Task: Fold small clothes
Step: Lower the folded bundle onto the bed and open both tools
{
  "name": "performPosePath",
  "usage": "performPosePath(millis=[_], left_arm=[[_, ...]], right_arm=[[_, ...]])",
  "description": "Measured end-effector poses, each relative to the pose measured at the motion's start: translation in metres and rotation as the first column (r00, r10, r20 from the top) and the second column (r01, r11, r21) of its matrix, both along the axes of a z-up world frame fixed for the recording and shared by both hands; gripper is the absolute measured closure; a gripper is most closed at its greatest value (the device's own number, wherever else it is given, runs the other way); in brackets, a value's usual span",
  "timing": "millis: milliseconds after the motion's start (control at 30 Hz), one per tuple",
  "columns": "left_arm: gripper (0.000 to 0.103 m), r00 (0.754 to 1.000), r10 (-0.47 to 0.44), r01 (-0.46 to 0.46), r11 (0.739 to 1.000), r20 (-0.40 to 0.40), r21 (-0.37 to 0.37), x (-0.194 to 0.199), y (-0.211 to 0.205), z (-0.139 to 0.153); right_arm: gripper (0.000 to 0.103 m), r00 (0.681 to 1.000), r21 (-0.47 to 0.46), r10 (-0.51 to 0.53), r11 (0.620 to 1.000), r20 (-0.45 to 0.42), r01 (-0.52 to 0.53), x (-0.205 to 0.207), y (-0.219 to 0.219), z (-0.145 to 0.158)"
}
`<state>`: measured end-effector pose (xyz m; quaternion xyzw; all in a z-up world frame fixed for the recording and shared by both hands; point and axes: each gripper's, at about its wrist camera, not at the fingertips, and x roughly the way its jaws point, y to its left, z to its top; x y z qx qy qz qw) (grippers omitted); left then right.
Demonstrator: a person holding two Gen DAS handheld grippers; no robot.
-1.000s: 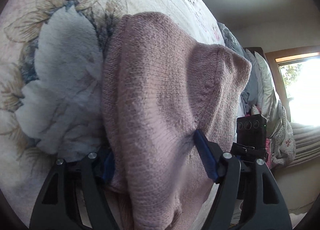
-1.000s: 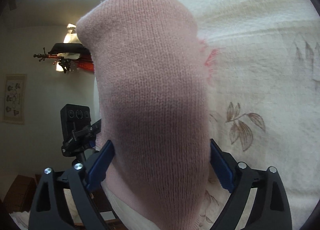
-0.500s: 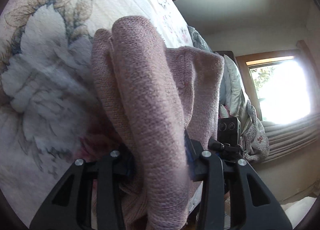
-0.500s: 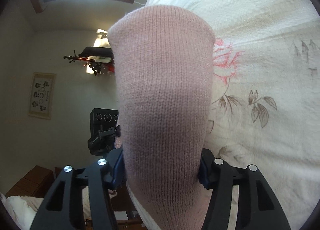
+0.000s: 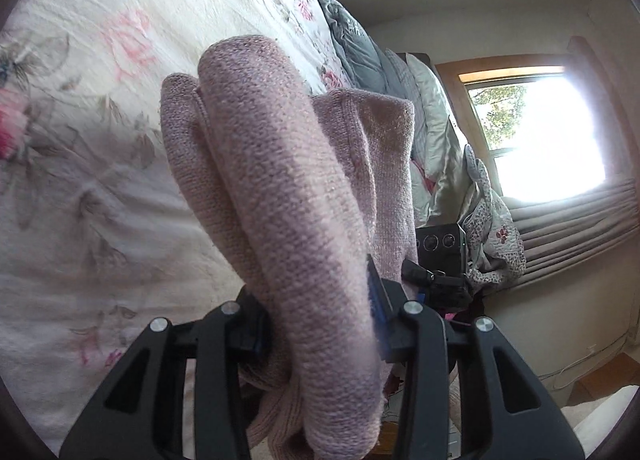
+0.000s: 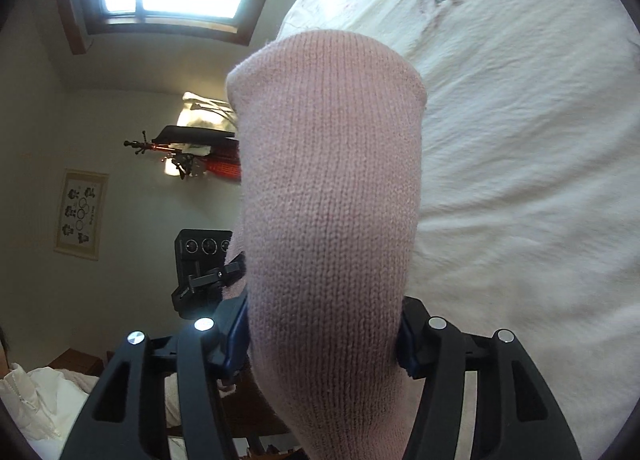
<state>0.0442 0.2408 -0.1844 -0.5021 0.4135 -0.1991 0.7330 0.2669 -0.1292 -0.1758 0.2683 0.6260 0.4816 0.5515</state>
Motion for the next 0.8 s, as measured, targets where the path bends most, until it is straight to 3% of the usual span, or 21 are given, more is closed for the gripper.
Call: performPosePath(millis=[233,367,467,533,667,800], left_arm=[[0.064,0.977,0.020,0.004,0.994,-0.213,0.110,0.006,-0.047,-0.074],[0.058,0.964,0.081,-0.061,0.994,-0.253,0.088,-0.002,-0.046,-0.095],[0.054,0.957,0.099,-0.051,0.983,-0.273,0.178,0.000,-0.051,-0.083],[0.053,0.954,0.109,-0.041,0.970,-0.278,0.238,-0.002,-0.055,-0.068],[0.052,0.952,0.147,-0.036,0.924,-0.267,0.381,-0.026,-0.065,-0.033],[0.051,0.950,0.191,-0.078,0.912,-0.249,0.403,-0.054,-0.084,-0.007]], right_arm=[[0.043,0.995,-0.129,-0.014,0.992,-0.103,0.001,-0.005,-0.014,-0.084],[0.039,0.995,-0.113,-0.023,0.994,-0.096,0.012,-0.011,-0.023,-0.090],[0.029,0.997,-0.157,0.020,0.987,-0.069,-0.031,-0.017,-0.023,-0.081],[0.017,0.997,-0.189,0.049,0.980,-0.059,-0.060,-0.023,-0.015,-0.070],[0.016,0.995,-0.199,0.086,0.975,-0.059,-0.096,-0.043,-0.025,-0.064],[0.022,0.992,-0.218,0.113,0.968,-0.052,-0.122,-0.068,-0.033,-0.059]])
